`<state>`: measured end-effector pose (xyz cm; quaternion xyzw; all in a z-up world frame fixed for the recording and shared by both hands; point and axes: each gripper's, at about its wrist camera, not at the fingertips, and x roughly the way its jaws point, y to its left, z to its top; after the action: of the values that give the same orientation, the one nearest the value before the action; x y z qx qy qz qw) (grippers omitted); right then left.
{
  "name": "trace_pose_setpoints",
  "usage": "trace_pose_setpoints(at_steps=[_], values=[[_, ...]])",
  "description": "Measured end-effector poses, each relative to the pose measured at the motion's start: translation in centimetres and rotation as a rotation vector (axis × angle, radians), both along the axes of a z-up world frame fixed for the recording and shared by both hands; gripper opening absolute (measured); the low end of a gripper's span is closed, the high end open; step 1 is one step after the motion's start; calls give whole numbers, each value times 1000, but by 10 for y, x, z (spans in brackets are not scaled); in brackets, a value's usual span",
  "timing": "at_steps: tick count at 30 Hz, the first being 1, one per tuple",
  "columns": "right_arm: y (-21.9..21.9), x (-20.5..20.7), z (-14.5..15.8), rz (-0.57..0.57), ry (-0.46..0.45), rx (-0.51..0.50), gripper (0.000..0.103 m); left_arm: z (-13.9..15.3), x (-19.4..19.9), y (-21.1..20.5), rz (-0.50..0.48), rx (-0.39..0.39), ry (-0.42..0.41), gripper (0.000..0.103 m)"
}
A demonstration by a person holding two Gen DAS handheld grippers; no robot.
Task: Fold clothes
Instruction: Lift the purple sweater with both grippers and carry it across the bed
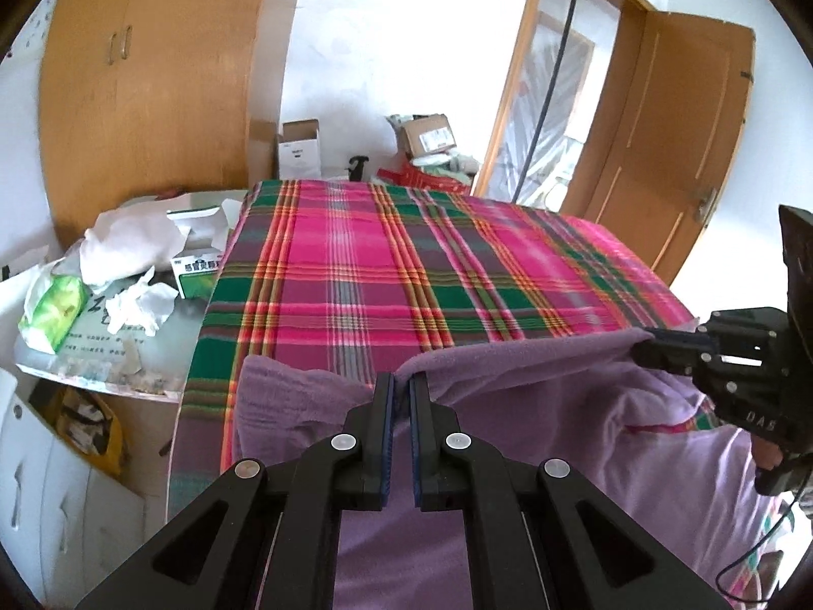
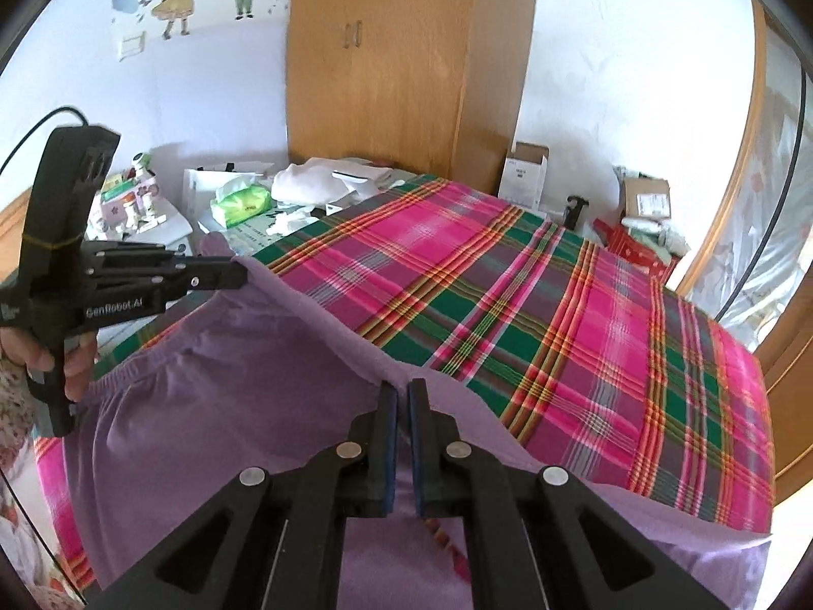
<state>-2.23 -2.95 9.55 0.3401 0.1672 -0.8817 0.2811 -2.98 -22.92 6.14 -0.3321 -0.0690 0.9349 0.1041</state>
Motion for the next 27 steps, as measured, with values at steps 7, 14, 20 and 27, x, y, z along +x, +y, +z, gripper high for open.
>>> trace_pose_setpoints(at_steps=[7, 14, 20, 27], values=[[2, 30, 3, -8, 29, 19, 4, 4, 24, 8, -1, -23, 27, 5], [5, 57, 5, -6, 53, 25, 4, 5, 44, 2, 3, 68, 25, 5], [6, 82, 7, 1, 85, 22, 4, 3, 67, -1, 14, 126, 36, 5], [2, 112, 4, 25, 126, 53, 4, 1, 88, -1, 29, 127, 54, 5]])
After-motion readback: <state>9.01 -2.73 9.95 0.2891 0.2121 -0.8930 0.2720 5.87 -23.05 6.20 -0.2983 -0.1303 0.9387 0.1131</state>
